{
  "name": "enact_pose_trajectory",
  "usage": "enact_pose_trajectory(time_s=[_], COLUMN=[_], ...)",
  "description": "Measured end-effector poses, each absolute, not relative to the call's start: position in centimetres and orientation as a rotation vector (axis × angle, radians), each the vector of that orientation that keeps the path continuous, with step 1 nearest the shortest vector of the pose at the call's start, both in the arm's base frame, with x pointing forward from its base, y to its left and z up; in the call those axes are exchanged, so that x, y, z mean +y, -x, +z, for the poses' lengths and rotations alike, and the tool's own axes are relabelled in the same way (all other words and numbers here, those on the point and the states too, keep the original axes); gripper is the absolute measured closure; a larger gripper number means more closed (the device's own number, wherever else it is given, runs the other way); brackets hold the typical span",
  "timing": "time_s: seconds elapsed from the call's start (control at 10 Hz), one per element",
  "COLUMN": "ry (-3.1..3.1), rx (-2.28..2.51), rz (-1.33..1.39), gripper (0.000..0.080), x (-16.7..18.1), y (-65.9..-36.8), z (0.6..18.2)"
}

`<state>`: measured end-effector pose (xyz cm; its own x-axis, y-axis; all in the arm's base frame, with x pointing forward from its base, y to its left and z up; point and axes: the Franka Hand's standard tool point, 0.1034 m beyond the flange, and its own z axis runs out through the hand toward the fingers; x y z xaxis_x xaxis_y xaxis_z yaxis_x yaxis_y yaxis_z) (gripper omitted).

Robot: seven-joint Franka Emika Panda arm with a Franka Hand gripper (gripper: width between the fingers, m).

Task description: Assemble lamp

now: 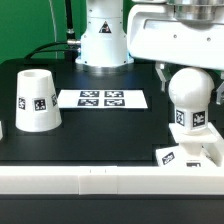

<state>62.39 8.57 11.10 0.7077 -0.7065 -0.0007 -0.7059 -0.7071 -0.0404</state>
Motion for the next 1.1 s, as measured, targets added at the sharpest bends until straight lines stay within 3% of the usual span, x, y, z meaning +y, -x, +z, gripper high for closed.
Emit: enact_pose_trajectory(time_s=[0.3, 0.4, 0.5, 1.1], ry=[2.887, 2.923, 2.943, 3.112], rx=[1.141, 1.046, 0.99, -0.173], rz=[-0.024, -0.027, -0.03, -0.049], gripper=[0.0222, 0.0129, 0.0109, 0.0101], x=[8.75, 8.74, 8.91, 8.97], y=[-62.36, -62.37, -62.38, -62.5], z=[11.07, 11.12, 11.2, 11.37])
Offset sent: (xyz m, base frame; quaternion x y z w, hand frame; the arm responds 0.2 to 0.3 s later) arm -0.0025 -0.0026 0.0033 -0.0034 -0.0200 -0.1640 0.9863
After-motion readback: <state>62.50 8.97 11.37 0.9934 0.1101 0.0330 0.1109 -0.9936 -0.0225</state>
